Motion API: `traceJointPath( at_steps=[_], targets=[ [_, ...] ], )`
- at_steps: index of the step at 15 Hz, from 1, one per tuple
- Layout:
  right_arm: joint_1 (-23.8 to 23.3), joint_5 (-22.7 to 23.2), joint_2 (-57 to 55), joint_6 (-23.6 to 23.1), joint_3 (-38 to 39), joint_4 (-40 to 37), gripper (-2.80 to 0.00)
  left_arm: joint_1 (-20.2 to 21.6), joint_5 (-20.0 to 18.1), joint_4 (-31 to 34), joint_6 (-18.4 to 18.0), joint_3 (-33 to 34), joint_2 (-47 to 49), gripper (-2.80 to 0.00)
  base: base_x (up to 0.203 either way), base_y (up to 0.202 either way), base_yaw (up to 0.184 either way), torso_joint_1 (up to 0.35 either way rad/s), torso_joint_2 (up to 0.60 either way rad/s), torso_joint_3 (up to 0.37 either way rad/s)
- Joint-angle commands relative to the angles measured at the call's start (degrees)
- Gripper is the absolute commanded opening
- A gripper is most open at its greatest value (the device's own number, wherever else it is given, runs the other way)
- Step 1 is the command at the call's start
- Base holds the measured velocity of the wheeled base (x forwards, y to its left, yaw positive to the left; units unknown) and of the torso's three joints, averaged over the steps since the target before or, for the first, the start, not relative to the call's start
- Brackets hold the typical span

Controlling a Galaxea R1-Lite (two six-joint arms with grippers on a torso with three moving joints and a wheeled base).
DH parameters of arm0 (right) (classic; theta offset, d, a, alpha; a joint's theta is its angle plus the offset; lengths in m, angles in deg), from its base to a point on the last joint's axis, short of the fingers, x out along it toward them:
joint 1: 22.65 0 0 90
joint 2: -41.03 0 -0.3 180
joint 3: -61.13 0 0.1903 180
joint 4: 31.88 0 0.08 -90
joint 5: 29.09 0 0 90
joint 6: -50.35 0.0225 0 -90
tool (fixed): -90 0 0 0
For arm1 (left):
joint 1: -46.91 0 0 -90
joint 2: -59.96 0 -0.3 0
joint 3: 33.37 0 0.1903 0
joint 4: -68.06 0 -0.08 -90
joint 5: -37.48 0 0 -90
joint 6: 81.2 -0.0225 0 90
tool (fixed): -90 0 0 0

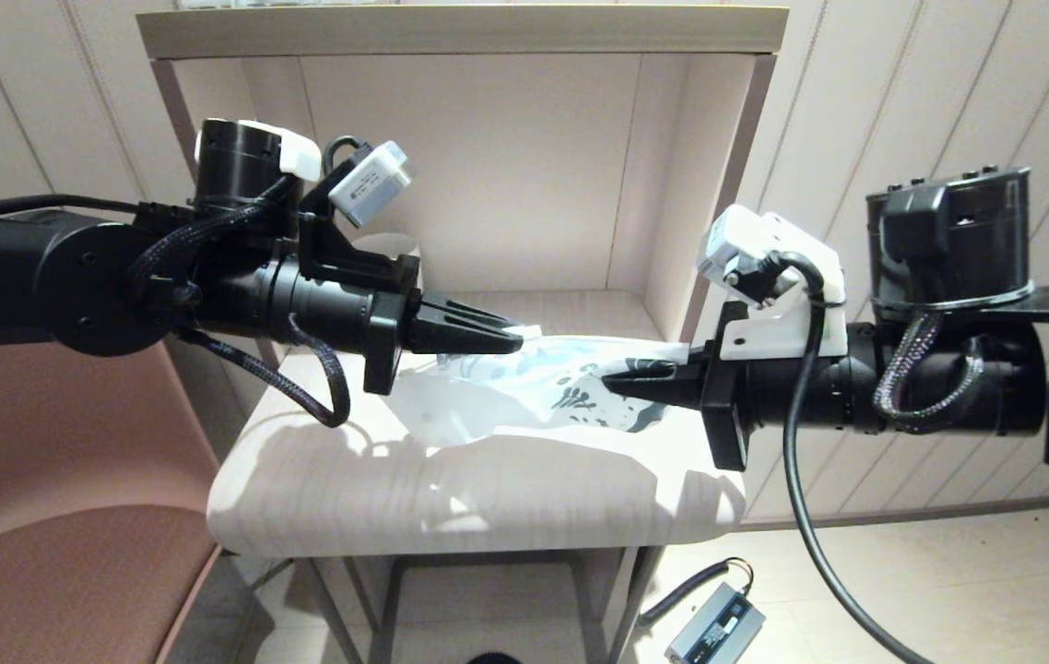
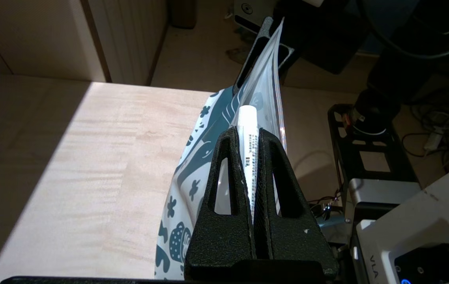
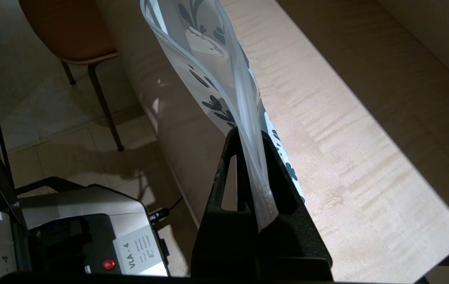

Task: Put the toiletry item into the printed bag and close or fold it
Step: Place the toothpaste in the storage bag

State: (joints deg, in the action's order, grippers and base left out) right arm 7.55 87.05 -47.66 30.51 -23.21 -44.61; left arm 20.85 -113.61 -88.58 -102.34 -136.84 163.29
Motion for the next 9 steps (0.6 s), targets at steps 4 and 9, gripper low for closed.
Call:
traceJointPath(
  at_steps=[4,9],
  targets=[
    [0.03,0.22,-0.17,-0.29,1.04,0.08,-2.8,-0.57,-0.34,0.09,-0.13,0.21,0.12,-2.8,0.0,0.0,0.0,0.0,0.0,0.0],
    [-0.59,0.26,-0.83,-0.2,0.86,-0.01,-2.8,-0.8,-0.34,0.26,-0.13,1.14,-1.46,-2.8,0.0,0.0,0.0,0.0,0.0,0.0]
  ],
)
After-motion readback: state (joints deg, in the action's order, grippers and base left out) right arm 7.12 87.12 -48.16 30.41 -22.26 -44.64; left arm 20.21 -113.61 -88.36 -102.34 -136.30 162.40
